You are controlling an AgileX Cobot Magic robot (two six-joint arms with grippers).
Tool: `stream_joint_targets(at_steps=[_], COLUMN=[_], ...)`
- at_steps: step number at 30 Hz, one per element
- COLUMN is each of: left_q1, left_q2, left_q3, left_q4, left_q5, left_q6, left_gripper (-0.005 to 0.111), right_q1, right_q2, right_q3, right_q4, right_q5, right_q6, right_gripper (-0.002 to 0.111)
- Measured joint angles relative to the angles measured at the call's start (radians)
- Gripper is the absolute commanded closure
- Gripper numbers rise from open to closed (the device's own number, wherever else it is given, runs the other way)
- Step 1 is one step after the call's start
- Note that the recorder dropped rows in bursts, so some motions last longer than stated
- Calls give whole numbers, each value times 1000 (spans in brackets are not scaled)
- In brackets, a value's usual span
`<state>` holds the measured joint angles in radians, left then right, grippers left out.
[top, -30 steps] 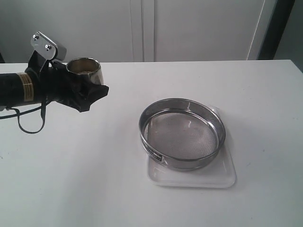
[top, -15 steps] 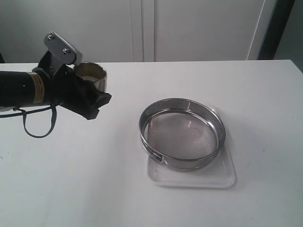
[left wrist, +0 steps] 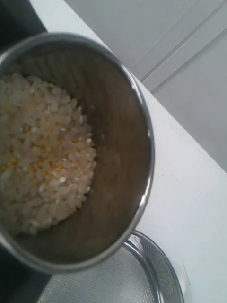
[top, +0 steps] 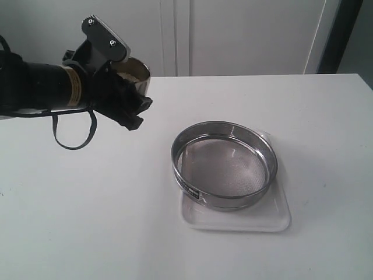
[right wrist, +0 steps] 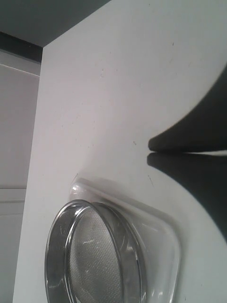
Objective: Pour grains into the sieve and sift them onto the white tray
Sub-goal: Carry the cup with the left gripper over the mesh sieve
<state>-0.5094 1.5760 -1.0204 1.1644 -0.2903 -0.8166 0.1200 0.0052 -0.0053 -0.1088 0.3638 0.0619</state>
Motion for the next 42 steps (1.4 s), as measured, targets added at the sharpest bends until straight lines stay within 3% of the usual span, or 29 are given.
stream_joint_targets(at_steps=[18, 30, 42], left_q1=[-121, -247, -257], left_q2=[174, 244, 284], left_q3=[-170, -248, -253], left_q4=[21, 35, 35], left_q5=[162, 359, 385], left_q6=[15, 194, 238], left_gripper=[107, 107, 107], right_q1=[0, 0, 0], right_q2=[0, 0, 0], right_q3=[0, 0, 0], right_q4=[0, 0, 0], right_q5=[0, 0, 0], right_q6=[2, 2, 2], right_gripper=[108, 108, 108])
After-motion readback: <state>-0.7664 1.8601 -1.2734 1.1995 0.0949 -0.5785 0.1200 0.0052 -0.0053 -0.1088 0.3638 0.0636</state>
